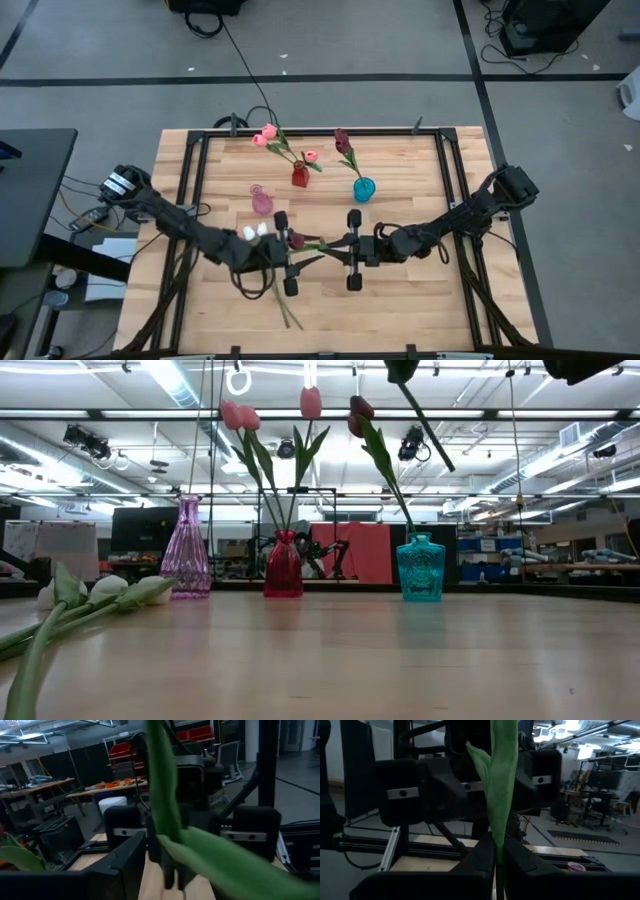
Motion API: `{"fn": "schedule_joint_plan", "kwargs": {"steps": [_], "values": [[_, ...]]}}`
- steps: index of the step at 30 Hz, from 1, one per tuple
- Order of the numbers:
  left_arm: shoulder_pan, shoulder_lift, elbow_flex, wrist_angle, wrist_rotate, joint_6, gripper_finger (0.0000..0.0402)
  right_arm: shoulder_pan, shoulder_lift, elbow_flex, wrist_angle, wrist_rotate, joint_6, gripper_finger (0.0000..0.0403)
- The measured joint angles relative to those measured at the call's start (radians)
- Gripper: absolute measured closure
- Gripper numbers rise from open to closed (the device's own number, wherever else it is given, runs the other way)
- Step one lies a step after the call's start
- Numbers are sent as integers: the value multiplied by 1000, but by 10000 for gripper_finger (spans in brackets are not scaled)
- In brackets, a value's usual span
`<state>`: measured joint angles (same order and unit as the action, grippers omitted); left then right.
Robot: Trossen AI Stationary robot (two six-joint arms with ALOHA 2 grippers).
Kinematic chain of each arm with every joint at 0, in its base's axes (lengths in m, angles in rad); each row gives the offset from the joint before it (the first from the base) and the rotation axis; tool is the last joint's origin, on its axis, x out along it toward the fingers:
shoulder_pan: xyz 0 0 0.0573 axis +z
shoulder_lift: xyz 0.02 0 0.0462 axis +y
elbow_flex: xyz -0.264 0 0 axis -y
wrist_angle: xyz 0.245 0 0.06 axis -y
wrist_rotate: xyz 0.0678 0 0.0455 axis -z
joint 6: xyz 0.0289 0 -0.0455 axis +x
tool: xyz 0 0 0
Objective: Sort flowers into vase by color
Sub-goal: Put the dark red tulip into the blue vase
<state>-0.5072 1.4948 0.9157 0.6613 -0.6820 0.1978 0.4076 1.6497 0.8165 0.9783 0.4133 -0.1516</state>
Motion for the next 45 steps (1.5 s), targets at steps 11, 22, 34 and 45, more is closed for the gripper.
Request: {"fn": "schedule_joint_plan", "kwargs": {"steps": [11,22,34,45], "values": [[4,0,0,6,0,9,331,1,0,0,4,-3,-1,352],[3,-6,0,-22,-21,29,387,43,-61,0,-242,166,74,251],[32,-60,0,-398,15,-271,390,76,-226,0,-487,164,205,230],[133,2,3,-479,222,-511,391,47,-34,140,-402,275,90,231]]}}
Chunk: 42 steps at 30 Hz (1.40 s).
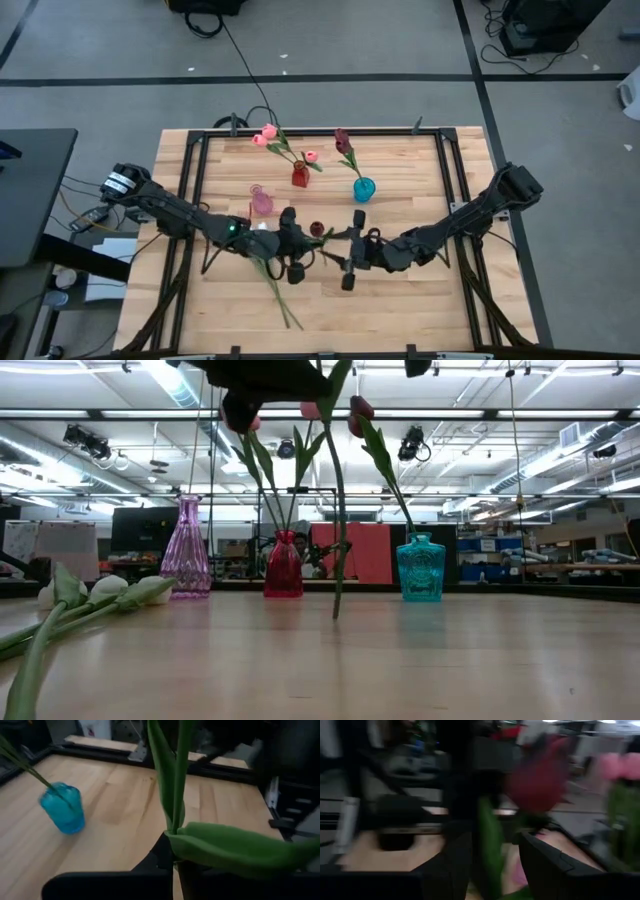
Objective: Sort flowers into vase by color
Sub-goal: Put the dark red tulip into the blue vase
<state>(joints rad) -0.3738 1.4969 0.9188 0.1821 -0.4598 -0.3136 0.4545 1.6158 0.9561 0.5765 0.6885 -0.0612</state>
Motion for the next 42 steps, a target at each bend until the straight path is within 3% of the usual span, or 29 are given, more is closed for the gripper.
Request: {"fn": "schedule_joint_plan", "kwargs": {"steps": [3,9,17,21,28,36,42], "values": [[-2,2,0,-2,12,-2,391,-2,3,17,-10,50,2,231],[-1,2,13,-11,37,14,391,6,-19,18,-74,34,24,231],[-8,-39,21,-57,58,55,390,54,-156,39,-432,-91,255,231],[-8,-51,20,-50,74,100,390,45,-128,39,-510,-174,362,231],[-8,-50,20,-60,197,128,390,18,-68,39,-431,-90,348,231],[-6,-50,21,-55,223,127,390,-2,-63,39,-255,-142,235,231],[-6,-49,21,-7,223,123,390,-42,-62,39,-192,-242,201,231]]}}
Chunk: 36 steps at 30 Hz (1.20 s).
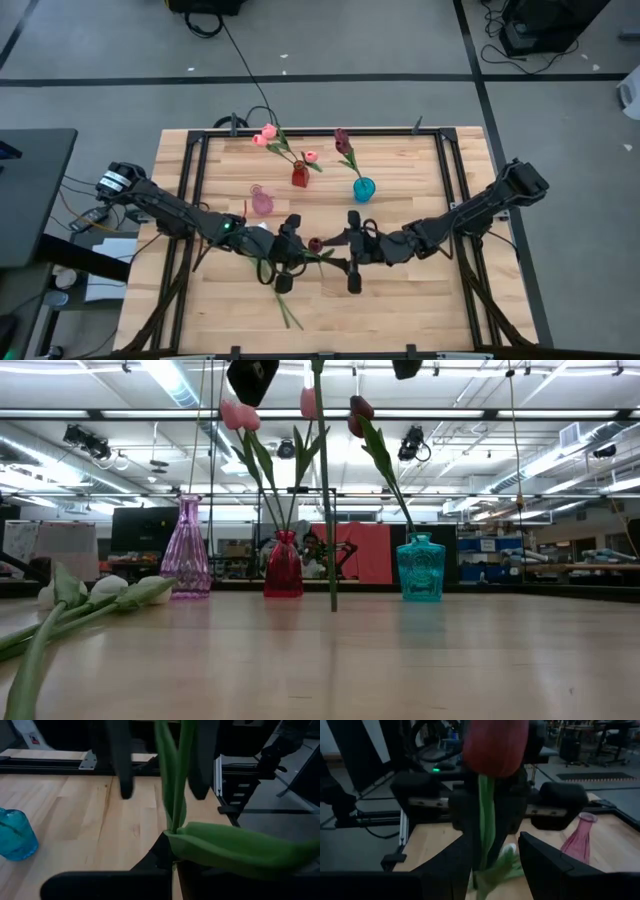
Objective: Sort flowers into vase by color
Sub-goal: Put the dark red tulip into the blue vase
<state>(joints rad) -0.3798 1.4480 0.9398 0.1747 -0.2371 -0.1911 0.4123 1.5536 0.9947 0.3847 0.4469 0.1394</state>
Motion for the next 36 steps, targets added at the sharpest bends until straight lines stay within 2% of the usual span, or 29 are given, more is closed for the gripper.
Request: {"fn": "schedule_joint_plan", "kwargs": {"steps": [6,11,16,21,23,27,32,36], "values": [[10,5,0,7,-14,3,389,-32,0,0,33,-55,-33,234],[38,5,0,17,-22,3,389,-55,0,0,28,-77,-46,256],[59,5,0,16,-23,12,389,-69,0,0,21,-76,-75,306],[61,5,0,10,-31,60,384,-81,0,0,4,-82,-87,380],[61,5,0,9,-39,61,373,-81,-1,0,-5,-82,-88,390],[60,4,0,9,-48,67,328,-82,-34,0,-77,-74,-77,375],[57,-39,0,-62,-65,77,267,-62,-179,0,-269,-22,-38,383],[34,-75,-34,-74,-120,75,244,-23,-309,0,-419,53,-34,390]]}}
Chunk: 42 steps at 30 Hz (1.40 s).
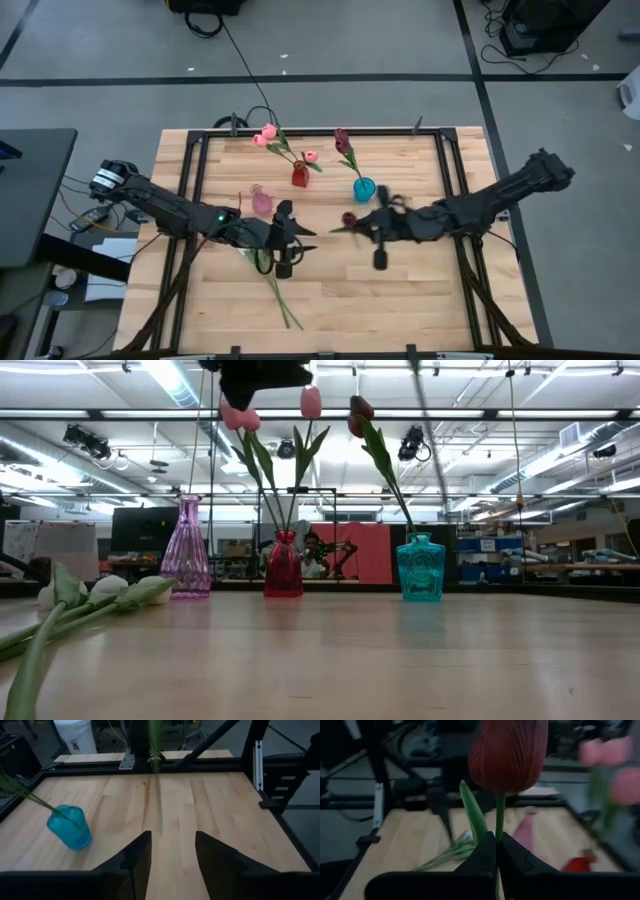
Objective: Sort flowers into vase by color
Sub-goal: Put the dark red tulip into the blue vase
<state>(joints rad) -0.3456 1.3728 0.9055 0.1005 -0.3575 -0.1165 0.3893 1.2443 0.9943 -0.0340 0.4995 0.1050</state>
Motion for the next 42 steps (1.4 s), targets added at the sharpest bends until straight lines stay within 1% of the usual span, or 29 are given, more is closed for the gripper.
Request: {"fn": "schedule_joint_plan", "kwargs": {"steps": [3,5,8,10,13,19,25,29,36,42], "values": [[-30,-34,-53,12,-49,-8,241,29,-97,0,-73,112,-7,382],[-44,-56,-95,37,-72,-20,241,39,-151,-10,-93,177,-44,376],[-54,-94,-149,47,-93,-38,240,16,-219,-39,-91,214,-106,375],[-54,-121,-173,64,-103,-45,240,-23,-252,-57,-76,206,-122,376],[-54,-169,-200,58,-106,-47,240,-94,-277,-95,-1,154,-164,378],[-54,-308,-259,57,-125,-46,241,-267,-272,-132,81,14,-209,377],[-54,-405,-330,23,-124,-73,241,-375,-266,-135,95,-81,-236,377],[-54,-434,-362,15,-124,-103,241,-414,-258,-135,92,-122,-231,377],[-55,-439,-375,-18,-124,-159,241,-445,-225,-138,83,-130,-218,378],[-56,-439,-375,-26,-110,-173,241,-469,-223,-213,103,-128,-180,378]]}}
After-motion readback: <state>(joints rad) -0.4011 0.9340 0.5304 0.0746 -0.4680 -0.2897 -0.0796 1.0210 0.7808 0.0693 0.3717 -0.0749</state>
